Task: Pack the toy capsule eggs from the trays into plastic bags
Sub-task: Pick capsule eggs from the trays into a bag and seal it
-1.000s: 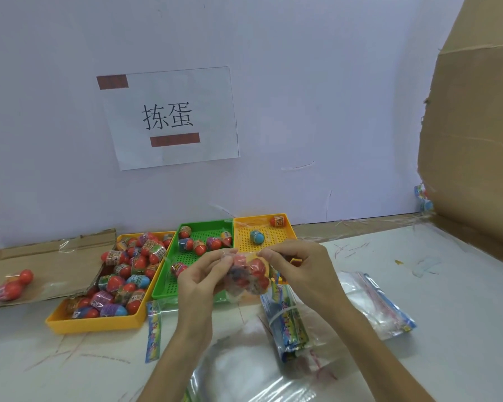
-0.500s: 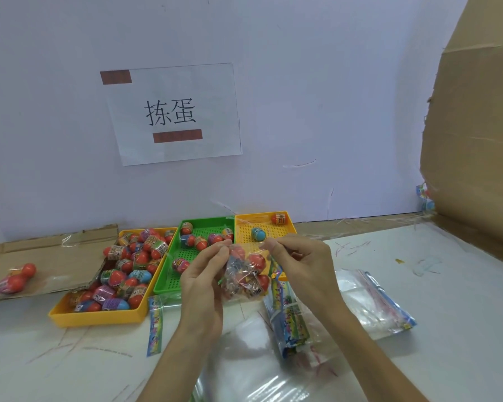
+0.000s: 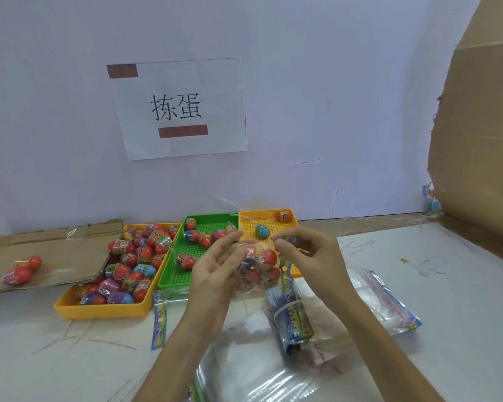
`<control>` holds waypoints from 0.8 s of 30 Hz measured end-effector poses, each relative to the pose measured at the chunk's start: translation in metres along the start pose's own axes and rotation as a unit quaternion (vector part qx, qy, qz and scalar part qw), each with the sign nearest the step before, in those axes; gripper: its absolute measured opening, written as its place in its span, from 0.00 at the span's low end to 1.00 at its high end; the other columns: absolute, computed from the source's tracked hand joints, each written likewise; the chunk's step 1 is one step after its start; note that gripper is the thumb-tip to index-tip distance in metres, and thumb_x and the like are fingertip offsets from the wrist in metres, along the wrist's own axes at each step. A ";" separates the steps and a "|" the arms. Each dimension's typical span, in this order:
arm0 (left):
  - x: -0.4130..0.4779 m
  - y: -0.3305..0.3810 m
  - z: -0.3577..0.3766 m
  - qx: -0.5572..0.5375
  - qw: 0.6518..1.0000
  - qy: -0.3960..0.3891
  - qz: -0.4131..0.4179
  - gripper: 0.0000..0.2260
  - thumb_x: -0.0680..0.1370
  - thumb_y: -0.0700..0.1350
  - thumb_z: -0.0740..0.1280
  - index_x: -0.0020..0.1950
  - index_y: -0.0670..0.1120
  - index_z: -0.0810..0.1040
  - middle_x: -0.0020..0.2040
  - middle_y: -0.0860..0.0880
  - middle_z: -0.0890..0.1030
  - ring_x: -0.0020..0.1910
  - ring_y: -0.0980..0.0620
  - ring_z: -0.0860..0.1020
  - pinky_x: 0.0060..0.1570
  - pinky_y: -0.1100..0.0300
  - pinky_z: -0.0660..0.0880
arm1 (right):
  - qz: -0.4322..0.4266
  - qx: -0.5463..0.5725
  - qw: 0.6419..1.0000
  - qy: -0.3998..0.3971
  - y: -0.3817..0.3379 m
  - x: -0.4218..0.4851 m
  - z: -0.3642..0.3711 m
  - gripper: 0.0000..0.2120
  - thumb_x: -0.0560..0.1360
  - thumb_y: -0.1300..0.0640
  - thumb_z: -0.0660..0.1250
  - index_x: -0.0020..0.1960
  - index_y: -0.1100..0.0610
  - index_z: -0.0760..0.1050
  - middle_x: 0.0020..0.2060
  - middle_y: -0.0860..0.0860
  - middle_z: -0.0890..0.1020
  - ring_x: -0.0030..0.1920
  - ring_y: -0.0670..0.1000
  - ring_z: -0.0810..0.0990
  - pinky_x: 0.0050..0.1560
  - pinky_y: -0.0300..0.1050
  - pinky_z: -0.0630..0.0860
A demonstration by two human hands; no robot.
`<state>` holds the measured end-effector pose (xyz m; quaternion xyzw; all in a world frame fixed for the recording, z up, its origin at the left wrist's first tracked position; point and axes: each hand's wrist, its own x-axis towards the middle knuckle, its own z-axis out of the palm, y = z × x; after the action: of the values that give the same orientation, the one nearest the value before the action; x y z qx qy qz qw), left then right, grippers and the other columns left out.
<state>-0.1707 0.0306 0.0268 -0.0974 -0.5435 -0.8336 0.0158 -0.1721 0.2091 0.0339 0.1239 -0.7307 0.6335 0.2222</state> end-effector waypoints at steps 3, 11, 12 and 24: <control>0.000 -0.002 -0.001 0.058 0.998 -0.006 0.018 0.12 0.72 0.46 0.73 0.53 0.43 0.86 0.49 0.41 0.86 0.49 0.45 0.84 0.45 0.58 0.82 | 0.009 0.011 1.000 0.015 -0.001 0.001 -0.001 0.04 0.75 0.57 0.75 0.43 0.48 0.85 0.39 0.56 0.85 0.44 0.60 0.82 0.46 0.58 0.80; -0.001 -0.001 0.000 0.052 0.997 0.040 0.051 0.07 0.71 0.48 0.71 0.45 0.49 0.87 0.46 0.46 0.86 0.41 0.50 0.83 0.31 0.57 0.79 | 0.026 0.027 0.999 0.036 -0.005 0.002 0.003 0.05 0.75 0.57 0.75 0.41 0.49 0.85 0.35 0.56 0.84 0.42 0.63 0.81 0.46 0.56 0.79; -0.001 -0.002 0.001 0.048 0.997 0.046 0.051 0.06 0.71 0.48 0.71 0.45 0.50 0.87 0.46 0.46 0.86 0.42 0.51 0.83 0.32 0.57 0.79 | 0.027 0.027 0.999 0.036 -0.005 0.002 0.003 0.06 0.75 0.57 0.74 0.40 0.49 0.86 0.35 0.58 0.84 0.42 0.64 0.80 0.44 0.55 0.78; -0.003 -0.005 0.002 0.086 0.992 0.032 0.085 0.11 0.79 0.39 0.69 0.47 0.53 0.88 0.47 0.48 0.87 0.46 0.54 0.85 0.42 0.65 0.80 | -0.007 -0.023 1.000 -0.012 -0.007 -0.001 -0.001 0.08 0.74 0.54 0.74 0.53 0.47 0.82 0.46 0.45 0.84 0.50 0.48 0.82 0.48 0.44 0.79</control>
<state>-0.1684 0.0341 0.0230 -0.1148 -0.6021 -0.7821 0.1122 -0.1678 0.2088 0.0392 0.1316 -0.7469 0.6131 0.2211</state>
